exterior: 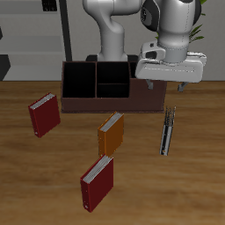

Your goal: Place the striped book into the back desk caddy's left compartment and place the right red book into the back desk caddy's back compartment and place the orange book into the back desk caddy's front compartment

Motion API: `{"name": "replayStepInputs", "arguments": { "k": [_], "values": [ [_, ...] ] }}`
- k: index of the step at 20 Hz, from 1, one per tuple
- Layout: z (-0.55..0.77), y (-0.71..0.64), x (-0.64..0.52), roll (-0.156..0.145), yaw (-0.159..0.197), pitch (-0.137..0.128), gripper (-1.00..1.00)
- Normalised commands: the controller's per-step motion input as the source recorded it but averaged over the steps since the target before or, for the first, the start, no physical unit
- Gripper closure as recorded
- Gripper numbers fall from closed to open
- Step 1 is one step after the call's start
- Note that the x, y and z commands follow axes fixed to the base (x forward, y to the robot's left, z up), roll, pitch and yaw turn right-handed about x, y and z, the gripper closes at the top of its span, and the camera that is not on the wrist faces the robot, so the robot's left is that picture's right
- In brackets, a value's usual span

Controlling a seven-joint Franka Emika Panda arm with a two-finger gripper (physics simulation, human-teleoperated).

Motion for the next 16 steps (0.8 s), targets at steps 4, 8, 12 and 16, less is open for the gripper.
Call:
{"name": "replayStepInputs", "arguments": {
  "k": [4, 8, 12, 16],
  "values": [
    [-0.25, 0.13, 0.10, 0.049, -0.033, 0.022, -1.00],
    [-0.25, 0.08, 0.17, 0.021, 0.023, -0.022, -1.00],
    [-0.30, 0.01, 0.19, 0.003, 0.015, -0.002, -1.00],
    [-0.35, -0.01, 0.18, -0.005, -0.028, 0.009, -1.00]
  ]
}}
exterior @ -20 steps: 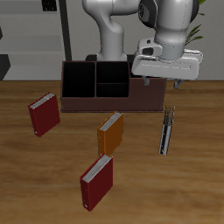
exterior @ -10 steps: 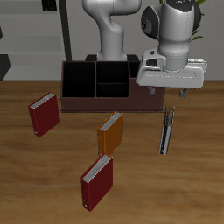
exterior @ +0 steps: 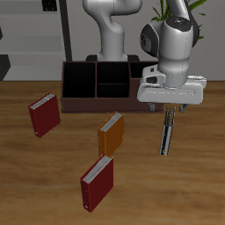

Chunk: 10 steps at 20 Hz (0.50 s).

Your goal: Place the striped book into the back desk caddy's left compartment and place the right red book into the back desk caddy's back compartment and place the orange book into the back desk caddy's front compartment

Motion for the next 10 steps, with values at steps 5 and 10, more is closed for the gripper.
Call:
{"name": "replayStepInputs", "arguments": {
  "k": [5, 10],
  "values": [
    [-0.32, -0.01, -0.03, -0.007, 0.019, -0.003, -1.00],
    [-0.30, 0.04, -0.07, 0.015, -0.027, 0.027, -1.00]
  ]
}}
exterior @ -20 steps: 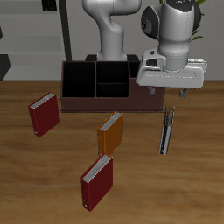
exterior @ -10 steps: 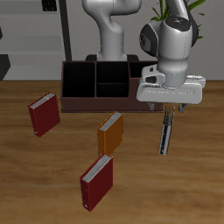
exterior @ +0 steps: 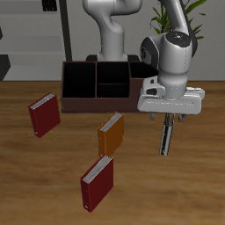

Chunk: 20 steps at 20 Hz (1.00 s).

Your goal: Place the striped book into the back desk caddy's left compartment and place the right red book into the back desk caddy's back compartment and place the orange book into the back desk caddy's front compartment

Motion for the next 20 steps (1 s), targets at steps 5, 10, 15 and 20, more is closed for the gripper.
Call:
{"name": "replayStepInputs", "arguments": {
  "k": [5, 10, 15, 20],
  "values": [
    [-0.25, -0.02, 0.07, -0.003, -0.008, 0.041, -1.00],
    [-0.30, 0.01, 0.09, 0.005, 0.010, 0.064, -1.00],
    [-0.20, -0.03, -0.04, 0.017, 0.017, 0.039, 1.00],
    [0.25, -0.11, -0.09, 0.008, -0.035, -0.007, 1.00]
  ]
}}
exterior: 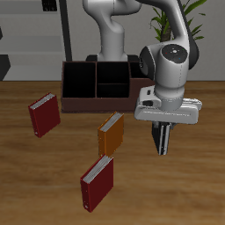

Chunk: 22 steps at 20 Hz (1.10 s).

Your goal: Place the striped book into the back desk caddy's left compartment and place the right red book into the back desk caddy's back compartment and place the orange book into the back desk caddy's front compartment

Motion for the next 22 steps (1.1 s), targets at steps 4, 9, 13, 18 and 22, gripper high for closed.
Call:
{"name": "replayStepInputs", "arguments": {
  "k": [4, 9, 13, 18, 22],
  "values": [
    [0.57, -0.19, -0.14, 0.005, -0.015, -0.047, 1.00],
    [0.61, -0.31, -0.05, -0.037, -0.032, -0.047, 1.00],
    [0.67, -0.47, -0.12, -0.031, 0.033, -0.031, 1.00],
    [0.35, -0.45, -0.15, -0.009, -0.010, 0.001, 1.00],
    [0.29, -0.50, -0.20, 0.003, -0.050, 0.010, 1.00]
  ]
}}
